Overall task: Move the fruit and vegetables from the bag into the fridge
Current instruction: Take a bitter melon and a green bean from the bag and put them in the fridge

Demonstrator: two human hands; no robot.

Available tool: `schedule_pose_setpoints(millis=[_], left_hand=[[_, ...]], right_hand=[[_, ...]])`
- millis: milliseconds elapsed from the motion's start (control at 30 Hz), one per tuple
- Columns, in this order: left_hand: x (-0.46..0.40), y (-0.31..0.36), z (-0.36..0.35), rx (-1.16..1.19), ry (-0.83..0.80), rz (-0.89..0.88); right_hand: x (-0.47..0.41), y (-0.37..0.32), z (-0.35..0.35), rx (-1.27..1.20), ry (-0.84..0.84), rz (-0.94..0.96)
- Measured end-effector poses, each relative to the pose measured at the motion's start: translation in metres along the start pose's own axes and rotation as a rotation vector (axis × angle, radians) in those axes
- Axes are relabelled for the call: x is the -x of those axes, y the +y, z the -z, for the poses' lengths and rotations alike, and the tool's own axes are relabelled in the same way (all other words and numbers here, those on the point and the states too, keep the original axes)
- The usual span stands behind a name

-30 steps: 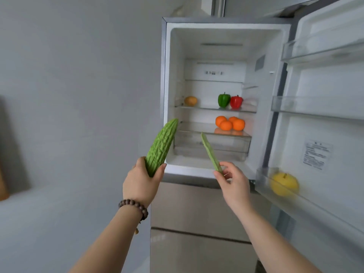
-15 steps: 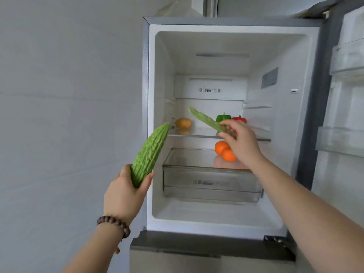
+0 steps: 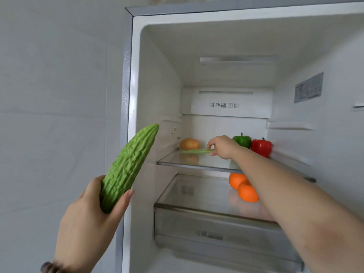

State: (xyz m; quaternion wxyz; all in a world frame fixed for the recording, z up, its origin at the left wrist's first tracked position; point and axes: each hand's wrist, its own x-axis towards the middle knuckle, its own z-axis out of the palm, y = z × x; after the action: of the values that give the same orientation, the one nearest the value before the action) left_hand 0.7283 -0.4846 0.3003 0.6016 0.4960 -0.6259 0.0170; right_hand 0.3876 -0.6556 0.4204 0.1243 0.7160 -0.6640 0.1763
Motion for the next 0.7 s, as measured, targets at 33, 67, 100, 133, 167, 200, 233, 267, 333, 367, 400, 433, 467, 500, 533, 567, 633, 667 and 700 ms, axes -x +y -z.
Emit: schedule_pose_setpoints(millis=[33,67,100,133,167,200,233,267,333,367,400,433,467,500,533,567,633,667,700], left_hand=[[-0.001,0.0,-0.003,0.005,0.02,0.002],[-0.003,0.0,-0.007,0.004,0.036,0.005],[-0.004,-0.001,-0.01,0.0,0.044,0.005],[-0.006,-0.002,-0.012,-0.007,0.047,0.004],[-0.008,-0.003,-0.015,-0.016,0.053,0.002],[-0.01,-0.004,-0.018,-0.02,0.059,-0.005],[-0.012,-0.004,-0.02,-0.019,0.065,-0.016],[-0.013,-0.005,-0.021,-0.015,0.069,-0.024],[-0.016,-0.007,-0.022,-0.012,0.059,-0.033],[-0.018,-0.009,-0.021,-0.017,0.051,-0.036],[-0.019,-0.011,-0.021,-0.025,0.044,-0.04],[-0.02,-0.013,-0.02,-0.031,0.038,-0.046],[-0.02,-0.013,-0.019,-0.032,0.033,-0.05],[-0.021,-0.013,-0.018,-0.027,0.024,-0.051],[-0.021,-0.012,-0.016,-0.02,0.007,-0.052],[-0.021,-0.009,-0.015,-0.015,-0.016,-0.061],[-0.021,0.0,-0.013,0.008,-0.066,-0.109],[-0.023,0.006,-0.013,0.03,-0.087,-0.134],[-0.025,0.012,-0.014,0.055,-0.104,-0.157]], right_hand=[[-0.009,0.001,-0.003,0.014,-0.028,-0.002],[-0.019,0.002,-0.005,0.028,-0.053,-0.001],[-0.026,0.003,-0.007,0.038,-0.074,-0.001],[-0.032,0.003,-0.009,0.038,-0.089,-0.003],[-0.039,0.003,-0.01,0.029,-0.098,-0.008],[-0.044,0.004,-0.013,0.015,-0.099,-0.015],[-0.049,0.003,-0.015,0.0,-0.098,-0.025],[-0.052,0.002,-0.017,-0.012,-0.096,-0.034],[-0.055,-0.001,-0.024,-0.023,-0.105,-0.042],[-0.056,-0.001,-0.028,-0.016,-0.114,-0.04],[-0.055,-0.002,-0.03,-0.005,-0.124,-0.036],[-0.055,-0.002,-0.031,-0.001,-0.132,-0.035],[-0.053,-0.003,-0.03,-0.007,-0.137,-0.036],[-0.051,-0.005,-0.027,-0.019,-0.135,-0.035],[-0.049,-0.007,-0.023,-0.04,-0.122,-0.034],[-0.045,-0.01,-0.019,-0.08,-0.093,-0.031],[-0.035,-0.021,-0.008,-0.193,0.002,-0.004],[-0.029,-0.027,-0.004,-0.247,0.053,0.014],[-0.022,-0.033,0.0,-0.298,0.101,0.032]])
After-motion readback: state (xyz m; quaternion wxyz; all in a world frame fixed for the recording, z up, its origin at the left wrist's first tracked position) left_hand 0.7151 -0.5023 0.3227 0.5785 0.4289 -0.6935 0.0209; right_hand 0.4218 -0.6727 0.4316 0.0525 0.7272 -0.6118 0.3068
